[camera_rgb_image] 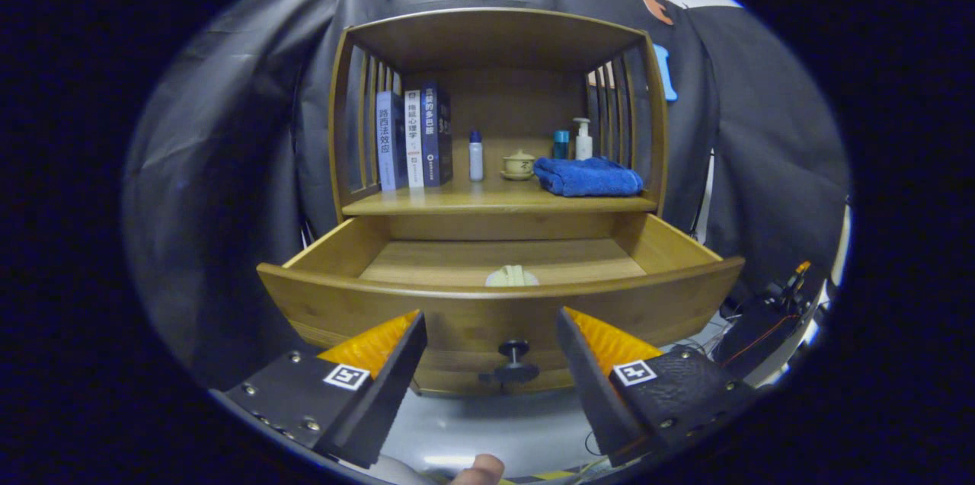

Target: Pull open the drawer, take out the items inside it, and place them on the countertop above the cabinet.

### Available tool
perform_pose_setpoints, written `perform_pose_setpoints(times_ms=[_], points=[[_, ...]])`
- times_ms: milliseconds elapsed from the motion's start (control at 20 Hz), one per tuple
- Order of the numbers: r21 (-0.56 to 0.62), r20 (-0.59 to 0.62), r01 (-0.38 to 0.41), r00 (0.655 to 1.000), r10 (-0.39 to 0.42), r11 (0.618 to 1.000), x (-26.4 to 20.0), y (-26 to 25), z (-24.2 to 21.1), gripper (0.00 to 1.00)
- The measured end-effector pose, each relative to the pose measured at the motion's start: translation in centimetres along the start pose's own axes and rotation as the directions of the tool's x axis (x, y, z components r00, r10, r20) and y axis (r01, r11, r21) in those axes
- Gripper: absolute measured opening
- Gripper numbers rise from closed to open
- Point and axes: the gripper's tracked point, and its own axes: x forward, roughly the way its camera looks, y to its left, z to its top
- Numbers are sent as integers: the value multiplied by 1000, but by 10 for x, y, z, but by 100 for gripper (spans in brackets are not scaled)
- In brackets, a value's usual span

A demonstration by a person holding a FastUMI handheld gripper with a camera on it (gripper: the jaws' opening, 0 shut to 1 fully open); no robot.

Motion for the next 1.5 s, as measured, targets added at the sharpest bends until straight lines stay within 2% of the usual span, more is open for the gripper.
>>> perform_pose_setpoints(times_ms=[150,350,450,550,800,900,1050,1100,1200,1250,1300,1350,1400,1500], points=[[14,36,22,999,-22,1000,9,-2,42,100],[-34,-46,87,995,-89,996,39,-15,70,99],[-16,-73,80,994,-81,997,61,-14,81,100],[-39,-157,104,982,-109,994,86,-23,74,100],[-17,-380,135,916,-131,991,125,-36,23,100],[-38,-433,138,890,-141,990,137,-36,10,100],[-12,-494,93,865,-86,996,148,-24,-8,100],[-26,-506,103,857,-102,994,151,-28,-12,100],[-78,-581,136,799,-156,988,153,-35,-32,76],[-88,-598,129,786,-156,988,155,-32,-40,64],[-86,-590,127,793,-153,988,160,-28,-43,52],[-81,-574,132,804,-154,988,164,-25,-43,51],[-94,-565,168,802,-191,981,169,-32,-44,51],[-128,-525,189,820,-228,974,164,-35,-41,16]])
